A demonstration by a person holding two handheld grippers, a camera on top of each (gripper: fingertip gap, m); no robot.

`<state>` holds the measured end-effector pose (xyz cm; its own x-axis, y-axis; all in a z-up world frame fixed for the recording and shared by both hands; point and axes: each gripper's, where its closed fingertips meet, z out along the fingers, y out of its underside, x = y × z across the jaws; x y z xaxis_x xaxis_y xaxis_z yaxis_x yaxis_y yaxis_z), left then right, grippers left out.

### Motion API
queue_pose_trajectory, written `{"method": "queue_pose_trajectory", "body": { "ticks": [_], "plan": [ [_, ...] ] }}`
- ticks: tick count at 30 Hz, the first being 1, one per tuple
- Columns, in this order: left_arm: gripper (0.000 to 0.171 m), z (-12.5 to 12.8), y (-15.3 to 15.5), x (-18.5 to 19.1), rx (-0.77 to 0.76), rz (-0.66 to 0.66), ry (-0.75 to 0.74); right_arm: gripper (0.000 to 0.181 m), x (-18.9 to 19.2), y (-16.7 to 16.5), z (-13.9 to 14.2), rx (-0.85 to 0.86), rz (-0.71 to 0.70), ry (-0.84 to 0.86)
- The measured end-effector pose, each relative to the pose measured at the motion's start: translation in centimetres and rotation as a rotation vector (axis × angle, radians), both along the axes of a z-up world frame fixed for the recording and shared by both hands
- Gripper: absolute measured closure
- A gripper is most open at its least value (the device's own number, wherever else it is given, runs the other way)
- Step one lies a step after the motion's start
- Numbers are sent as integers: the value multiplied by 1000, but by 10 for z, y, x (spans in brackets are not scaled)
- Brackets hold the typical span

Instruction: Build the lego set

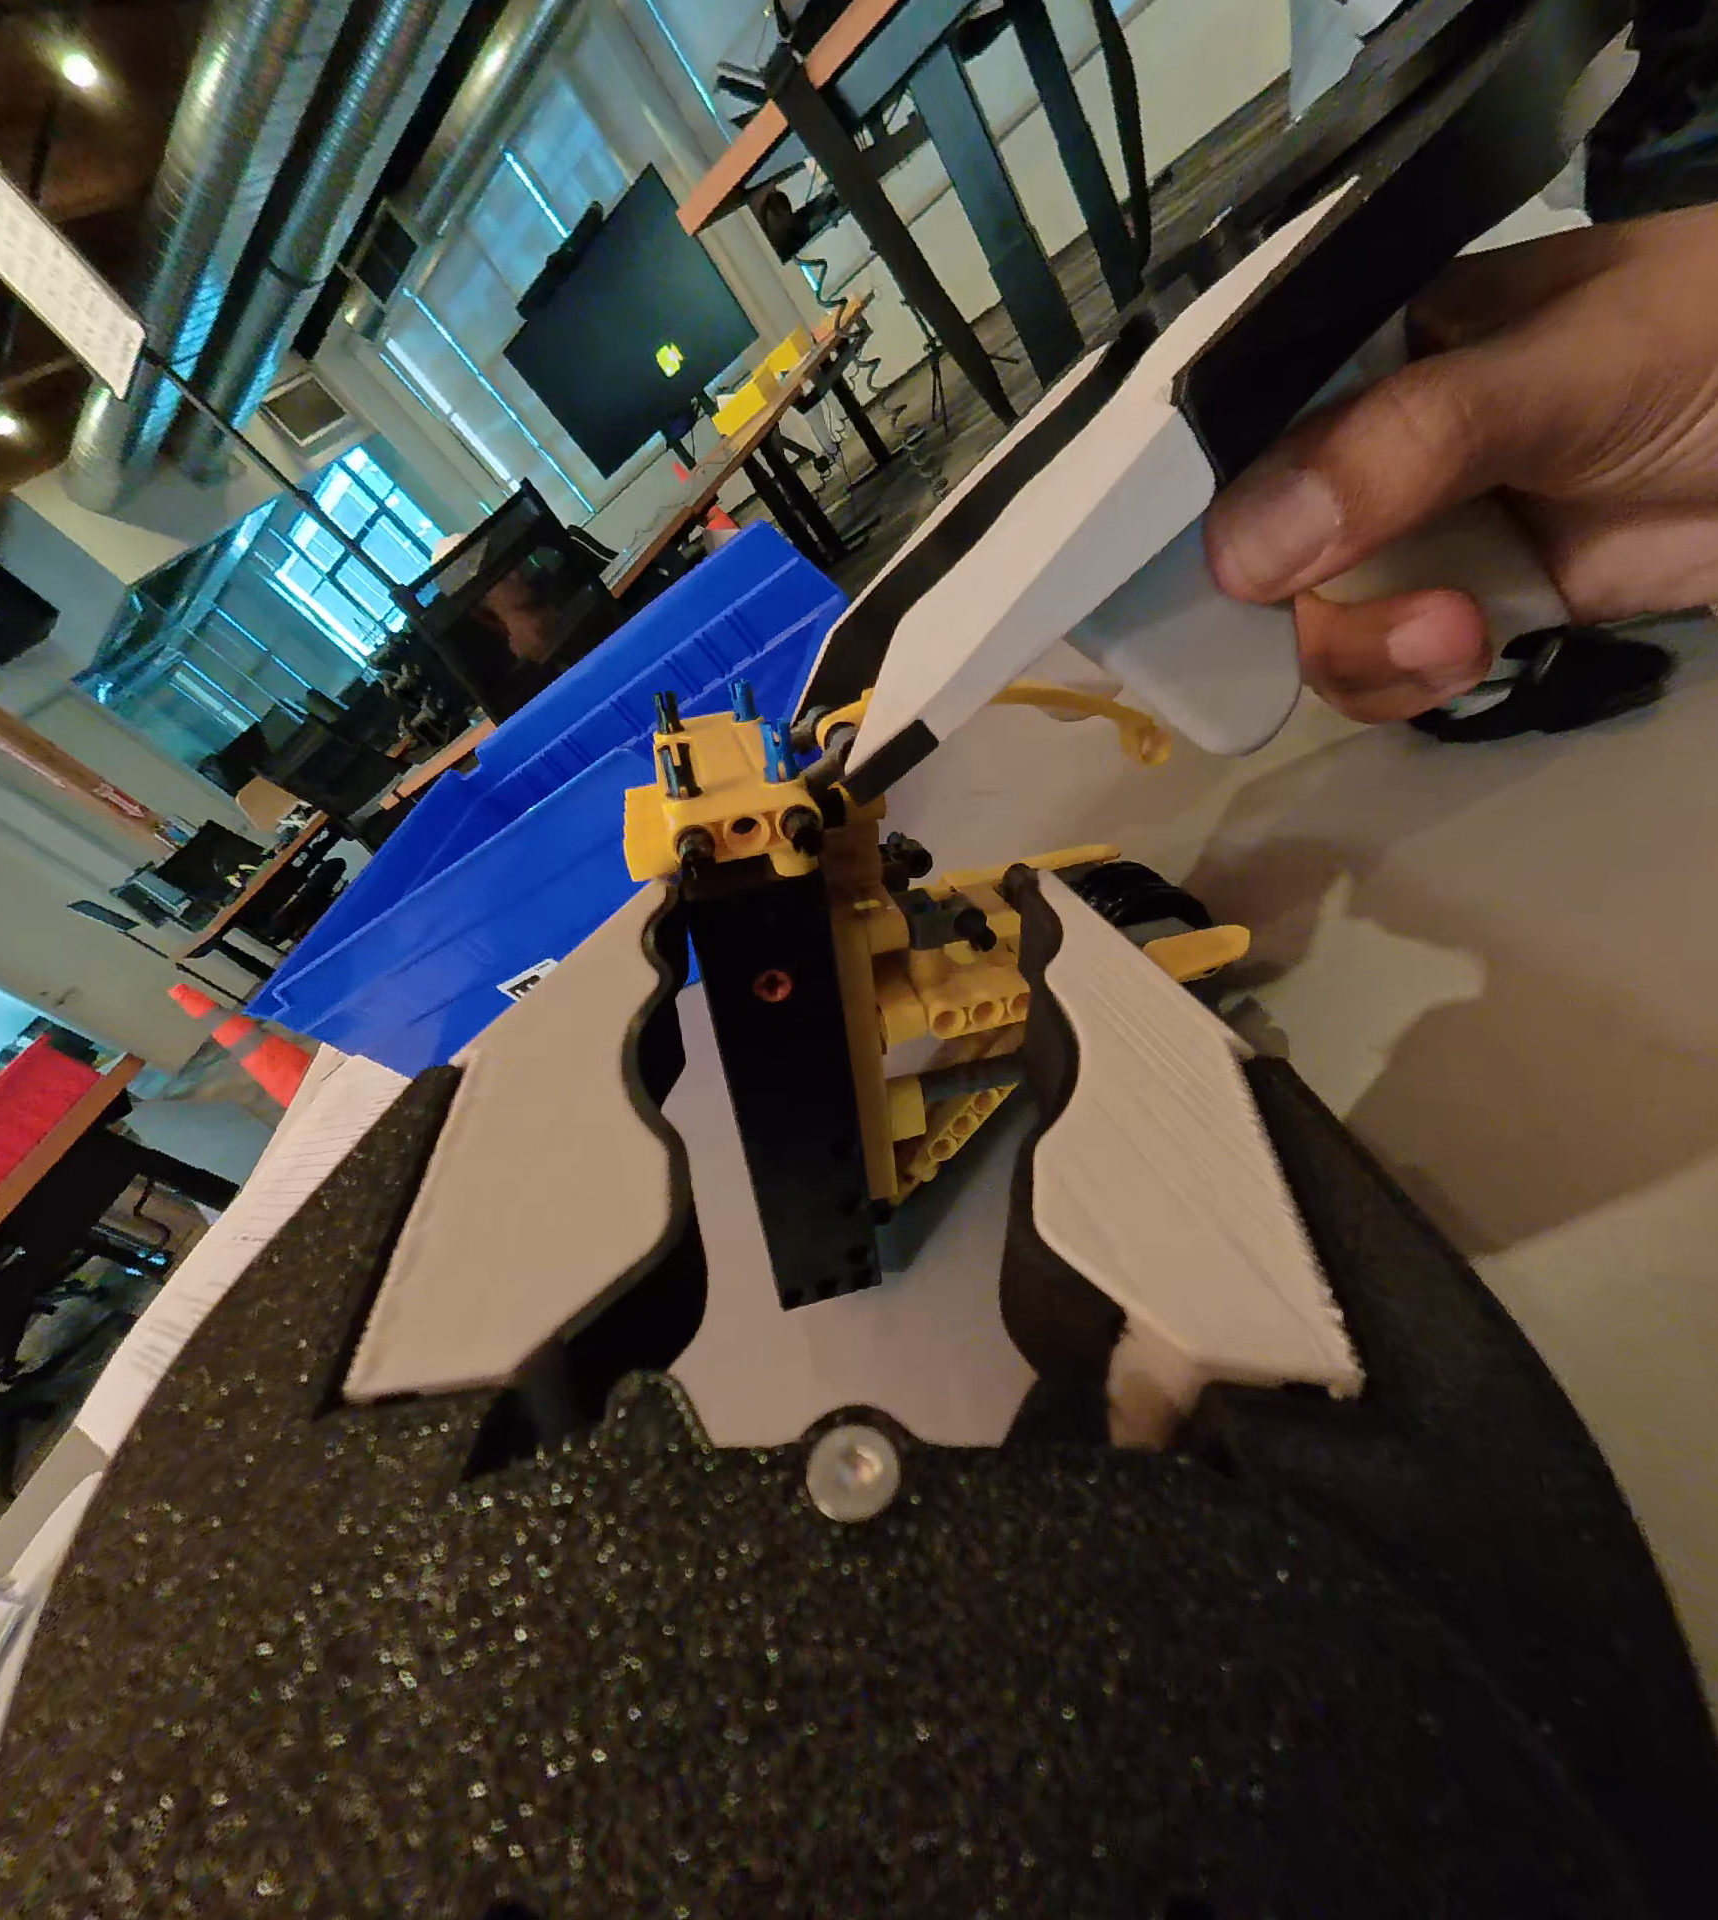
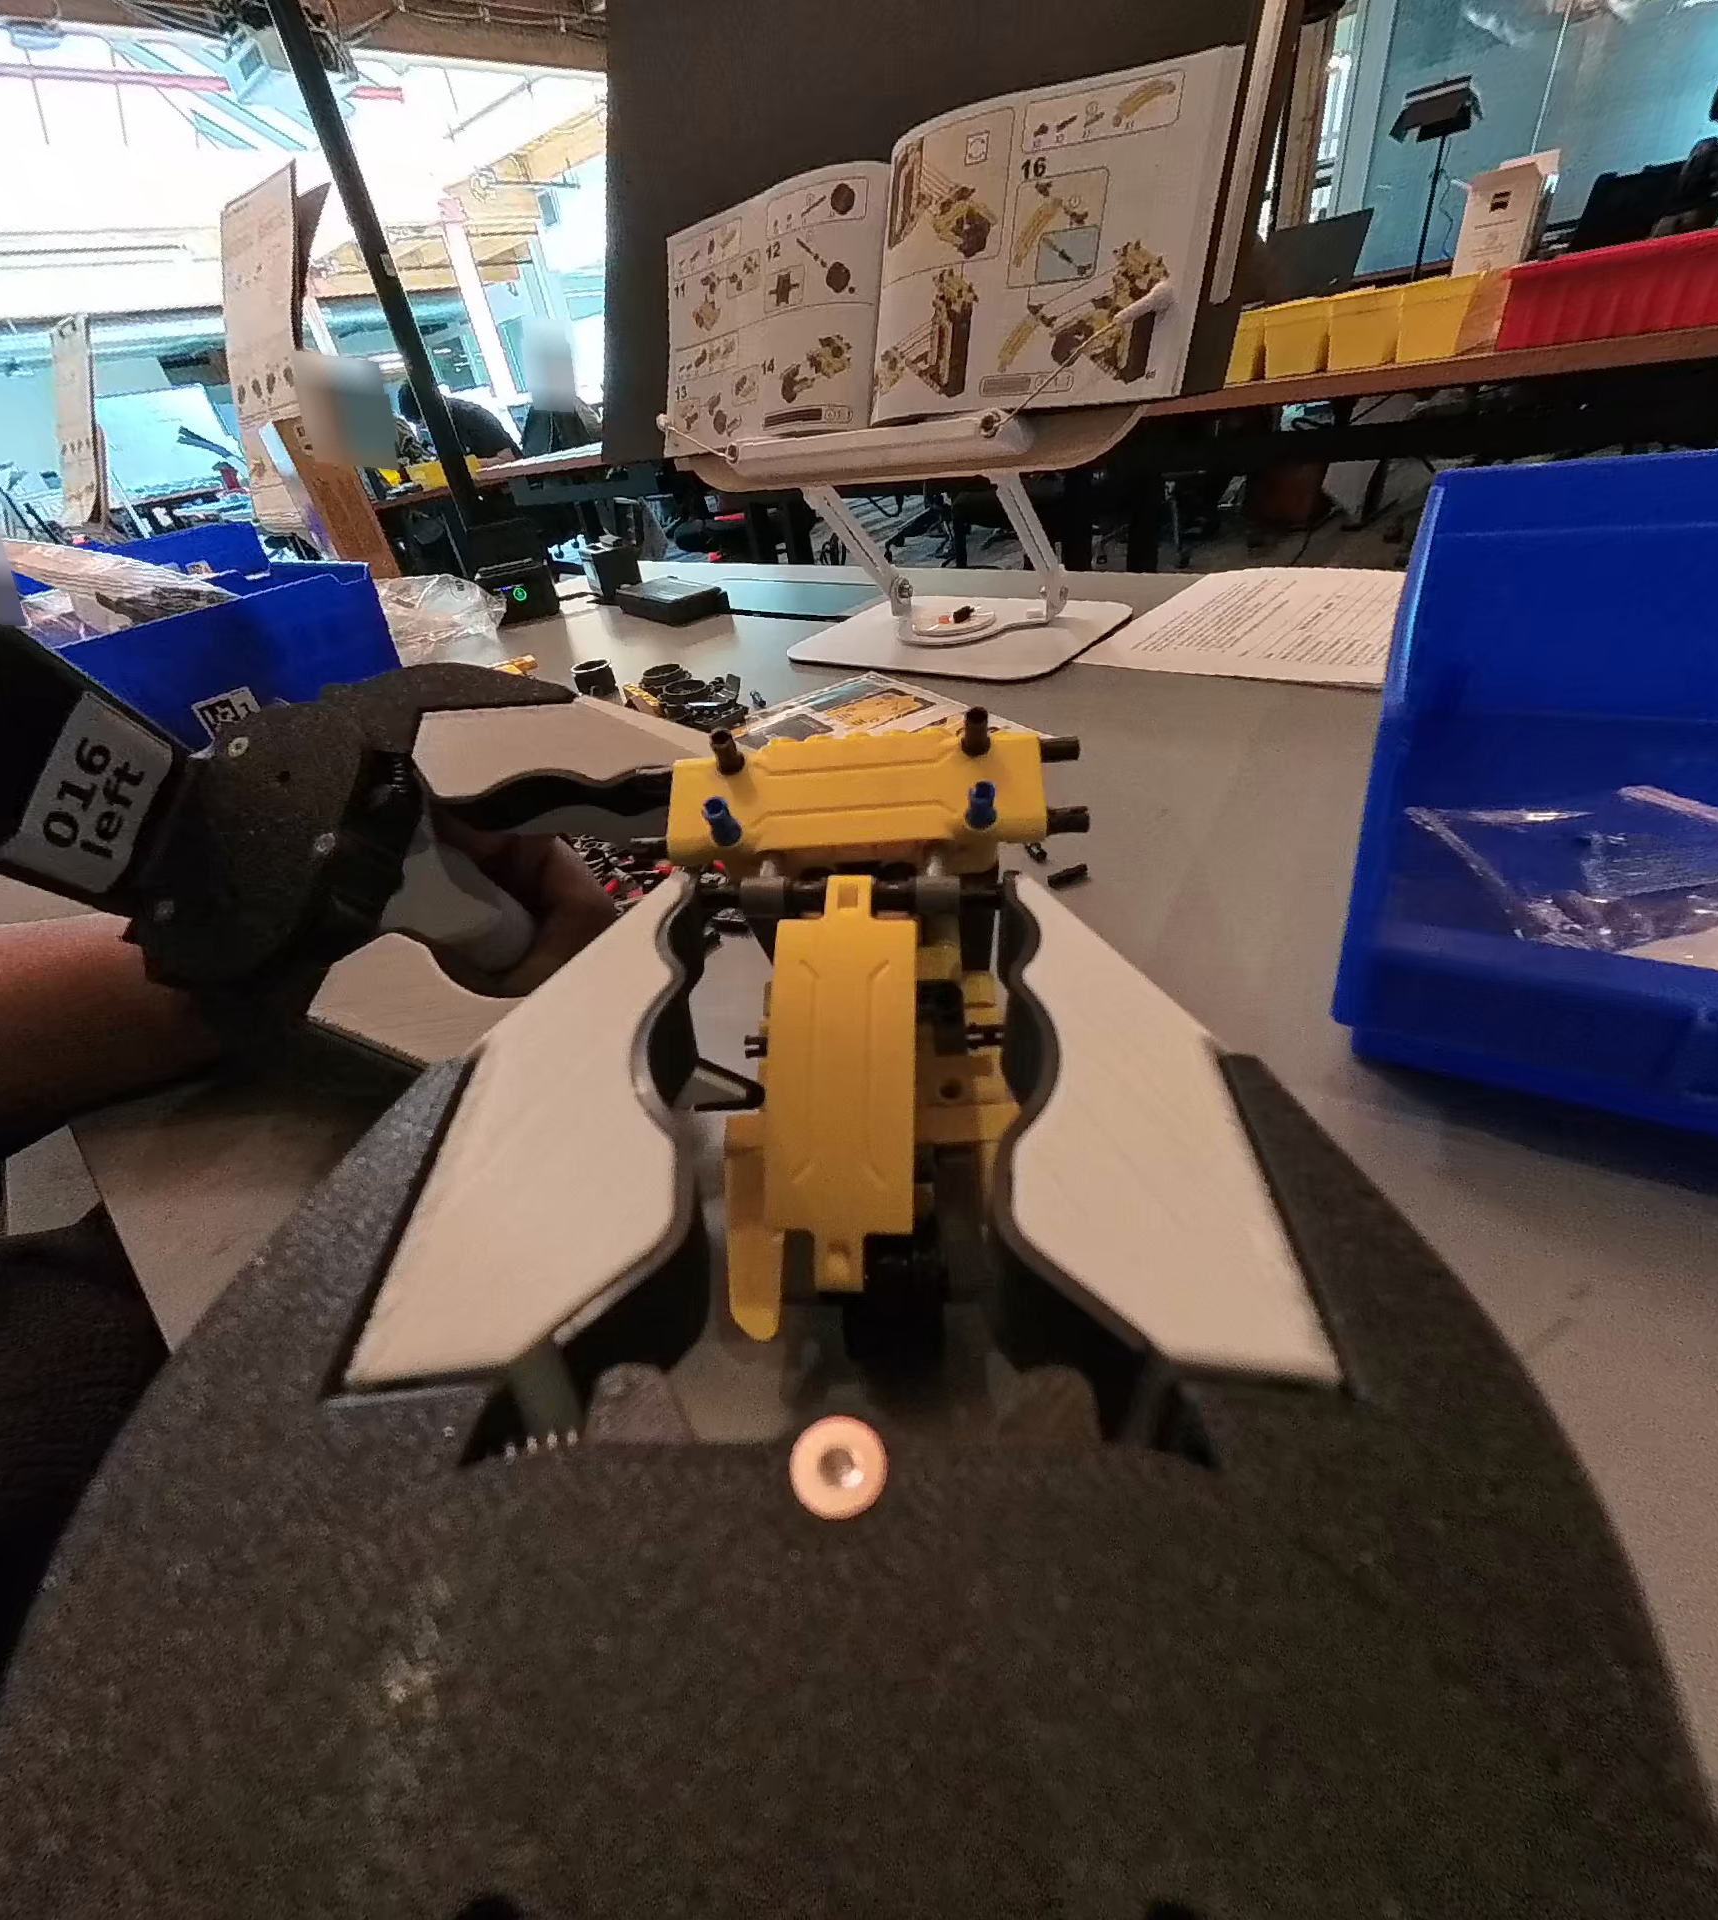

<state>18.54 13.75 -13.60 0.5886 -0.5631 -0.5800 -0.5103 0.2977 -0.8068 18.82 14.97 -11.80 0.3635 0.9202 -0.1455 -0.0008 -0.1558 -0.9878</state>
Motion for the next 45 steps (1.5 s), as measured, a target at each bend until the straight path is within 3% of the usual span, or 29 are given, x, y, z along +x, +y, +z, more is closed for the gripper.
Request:
{"method": "queue_pose_trajectory", "body": {
  "ticks": [6,11,17,26,29,32,37,40,42,45],
  "plan": [
    [108,1,0,-1,7,-1,1,125,0,-1,0,-5,10,0],
    [108,12,-7,-4,-72,-59,-120,125,7,-1,2,-8,31,18],
    [106,18,-21,-8,-247,-206,-231,125,24,0,22,184,-33,72],
    [107,57,-18,-28,-283,-240,-511,125,20,-13,33,357,-43,67],
    [113,67,-34,-21,-348,-345,-555,125,16,-24,39,440,-24,73],
    [135,73,-56,-10,-366,-453,-511,125,11,-38,47,552,-14,66],
    [138,71,-66,2,-518,-526,-555,124,1,-66,55,799,-16,-4],
    [149,72,-75,8,-636,-609,-612,124,-9,-70,49,868,-28,-93],
    [168,72,-70,6,-643,-580,-627,125,-9,-71,51,880,-37,-83],
    [171,69,-69,5,-638,-560,-601,125,-8,-72,54,846,-20,-40]
  ]
}}
